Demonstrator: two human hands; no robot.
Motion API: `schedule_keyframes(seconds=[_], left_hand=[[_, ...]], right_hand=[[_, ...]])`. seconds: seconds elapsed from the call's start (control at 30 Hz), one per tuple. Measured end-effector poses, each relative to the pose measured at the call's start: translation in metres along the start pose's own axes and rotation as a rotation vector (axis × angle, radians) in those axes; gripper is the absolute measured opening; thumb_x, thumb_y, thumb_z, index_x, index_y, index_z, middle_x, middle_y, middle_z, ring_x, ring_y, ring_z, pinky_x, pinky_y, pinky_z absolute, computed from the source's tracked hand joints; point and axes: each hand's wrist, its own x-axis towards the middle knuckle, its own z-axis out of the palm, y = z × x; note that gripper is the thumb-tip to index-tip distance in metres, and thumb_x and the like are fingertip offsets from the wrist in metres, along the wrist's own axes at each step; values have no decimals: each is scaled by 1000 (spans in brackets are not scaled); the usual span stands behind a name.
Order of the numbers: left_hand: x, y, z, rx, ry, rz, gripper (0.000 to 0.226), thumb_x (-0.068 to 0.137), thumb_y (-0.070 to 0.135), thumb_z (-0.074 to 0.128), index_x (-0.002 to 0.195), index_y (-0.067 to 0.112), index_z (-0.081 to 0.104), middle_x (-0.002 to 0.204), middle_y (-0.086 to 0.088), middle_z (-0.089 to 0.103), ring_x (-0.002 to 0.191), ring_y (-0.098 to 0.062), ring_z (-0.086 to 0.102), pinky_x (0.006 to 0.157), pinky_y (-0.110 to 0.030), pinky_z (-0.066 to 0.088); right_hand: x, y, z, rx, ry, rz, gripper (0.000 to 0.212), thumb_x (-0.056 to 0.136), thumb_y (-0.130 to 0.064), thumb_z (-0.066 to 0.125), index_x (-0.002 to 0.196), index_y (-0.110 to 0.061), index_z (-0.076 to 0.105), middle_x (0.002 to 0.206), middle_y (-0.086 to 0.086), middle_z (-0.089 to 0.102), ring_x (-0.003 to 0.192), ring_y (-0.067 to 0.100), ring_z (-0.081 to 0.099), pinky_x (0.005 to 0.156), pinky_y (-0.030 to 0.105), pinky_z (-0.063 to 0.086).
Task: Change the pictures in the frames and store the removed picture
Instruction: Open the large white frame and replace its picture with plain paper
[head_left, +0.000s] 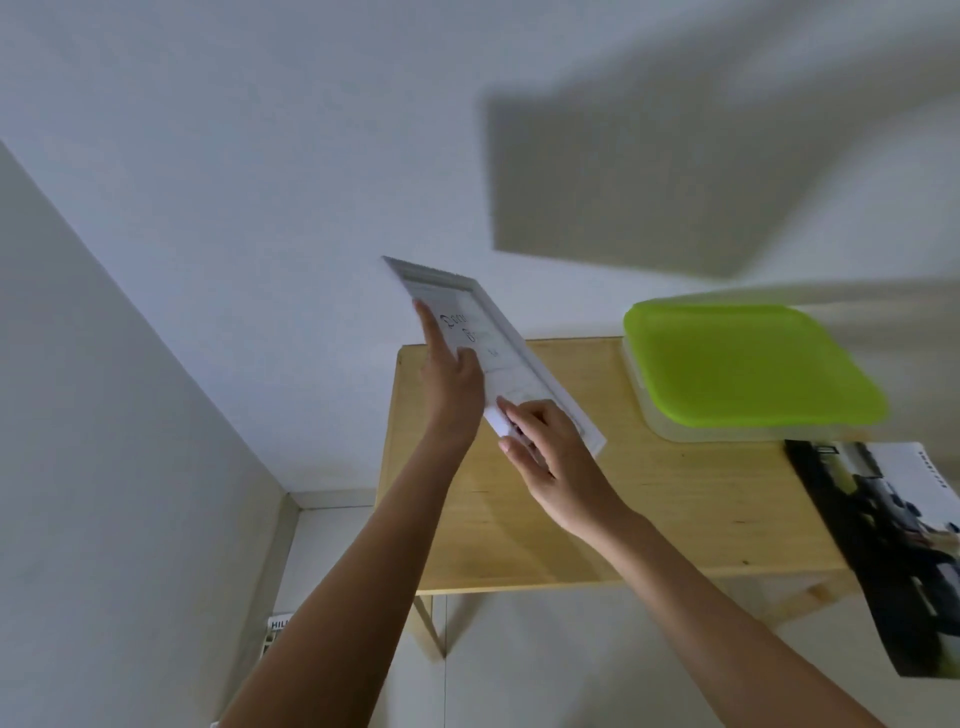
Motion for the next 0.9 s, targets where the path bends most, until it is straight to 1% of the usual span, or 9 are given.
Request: schedule_keyframes(seconds=[0.1,0.2,0.27,0.37,0.5,0.6,0.73,0.83,0.9], left_hand=[[-2,-13,-19,-141,72,-30,68,94,-2,35,149,22,4,86,-5,50,48,-1,44,46,-14,41],[4,-28,-37,-225,166,-77,67,91,6,40,148,32,15,72,-10,45,58,-22,42,58,-39,43],[8,-32,-50,-345,194,-132,64,91,7,43,145,33,23,72,-10,50,65,-25,45,65,-44,44],[10,-33,-63,-512,138,-160,56,95,8,44,144,31,27,79,7,71,70,-16,64,70,-37,55],[9,-27,-61,-572,40,-157,49,98,14,42,141,35,31,89,11,72,74,-9,68,62,-28,56],[15,-10,-46,-558,-12,-138,44,99,22,41,140,38,32,99,6,69,77,-9,68,63,-27,57],[31,18,-13,-404,-88,-30,42,99,39,36,138,48,26,101,21,66,79,3,66,60,-19,52],[38,39,19,-234,-131,115,52,88,63,36,136,60,15,132,38,37,122,1,45,95,-31,44],[52,52,44,-226,-116,173,56,89,60,40,138,57,14,140,26,32,125,-5,45,102,-38,41]], right_hand=[[-1,-6,0,227,-111,147,42,96,-35,45,133,-17,48,110,0,50,98,11,56,80,13,44],[3,1,-11,133,-63,142,37,95,-19,48,131,-11,50,114,1,51,107,14,53,89,13,41],[10,11,-23,-7,48,135,40,92,-22,50,130,-10,51,114,0,49,113,18,49,97,22,37],[26,28,-44,-133,117,192,51,88,-30,49,135,-12,45,125,7,47,119,22,42,99,22,28],[46,32,-72,92,95,419,52,95,-24,51,143,-17,33,138,3,38,115,11,45,94,21,37],[58,32,-92,483,63,457,40,96,-18,48,136,-16,43,120,-1,59,97,8,61,74,13,48],[72,43,-125,594,243,394,29,97,-8,43,123,-20,50,85,-7,71,71,1,68,61,15,51],[82,58,-151,614,416,310,34,95,-4,46,127,-15,47,80,-10,65,66,-12,60,63,5,45],[97,70,-173,590,501,253,40,93,-4,49,132,-10,46,79,-7,57,67,-14,54,69,1,40]])
